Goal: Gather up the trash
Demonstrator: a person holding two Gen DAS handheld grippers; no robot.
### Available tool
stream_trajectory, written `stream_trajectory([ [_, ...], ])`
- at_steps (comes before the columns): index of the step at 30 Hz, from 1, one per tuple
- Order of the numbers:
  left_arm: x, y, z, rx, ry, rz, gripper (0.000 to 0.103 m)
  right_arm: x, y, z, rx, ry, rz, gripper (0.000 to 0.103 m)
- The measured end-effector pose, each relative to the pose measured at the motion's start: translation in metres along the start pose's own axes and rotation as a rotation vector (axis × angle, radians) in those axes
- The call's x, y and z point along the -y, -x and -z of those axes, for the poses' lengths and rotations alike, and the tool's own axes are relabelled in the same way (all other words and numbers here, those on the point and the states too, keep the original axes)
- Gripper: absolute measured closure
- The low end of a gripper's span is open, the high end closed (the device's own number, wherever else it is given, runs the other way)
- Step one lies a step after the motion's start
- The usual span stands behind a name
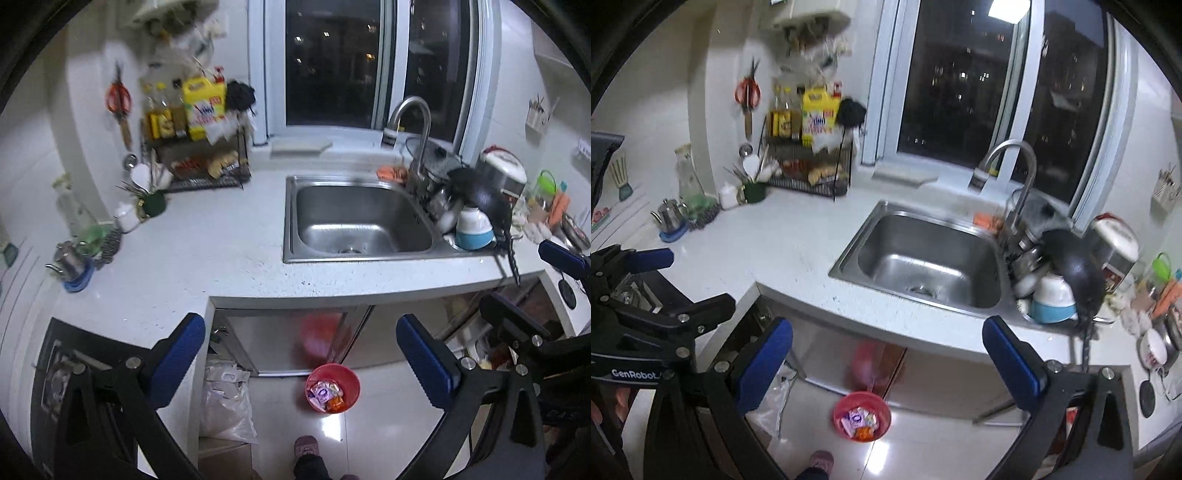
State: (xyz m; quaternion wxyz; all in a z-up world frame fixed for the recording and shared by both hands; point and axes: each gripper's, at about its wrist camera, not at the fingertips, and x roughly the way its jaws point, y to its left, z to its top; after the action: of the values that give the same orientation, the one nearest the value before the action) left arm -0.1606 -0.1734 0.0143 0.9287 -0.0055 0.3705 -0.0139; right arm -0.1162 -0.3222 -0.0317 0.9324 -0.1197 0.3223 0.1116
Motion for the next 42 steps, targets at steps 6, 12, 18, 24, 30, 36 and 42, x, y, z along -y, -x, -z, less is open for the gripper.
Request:
stream_trajectory([
  [6,0.022,0.045,0.014,0.042,0.010,-0.031,0.000,0.010,0.045,0.016,0.061,-0.001,0.002,0.000],
  [12,0.041,0.084,0.031,0.101,0.017,-0.065,0.000,0.019,0.078,0.031,0.103,-0.007,-0.001,0.000],
  [18,0.051,0.107,0.042,0.116,0.013,-0.083,0.000,0.020,0.097,0.038,0.127,-0.007,0.015,0.000],
  [24,0.056,0.118,0.047,0.113,0.010,-0.083,0.000,0.017,0.104,0.042,0.125,-0.012,0.035,0.000],
  [30,0.054,0.126,0.051,0.127,0.022,-0.094,0.000,0.010,0.108,0.045,0.128,-0.015,0.039,0.000],
  [36,0.049,0.130,0.053,0.127,0.023,-0.091,0.000,0.002,0.115,0.046,0.146,-0.028,0.039,0.000],
  [42,0.043,0.136,0.055,0.136,0.034,-0.105,0.000,-0.005,0.116,0.046,0.145,-0.040,0.025,0.000],
])
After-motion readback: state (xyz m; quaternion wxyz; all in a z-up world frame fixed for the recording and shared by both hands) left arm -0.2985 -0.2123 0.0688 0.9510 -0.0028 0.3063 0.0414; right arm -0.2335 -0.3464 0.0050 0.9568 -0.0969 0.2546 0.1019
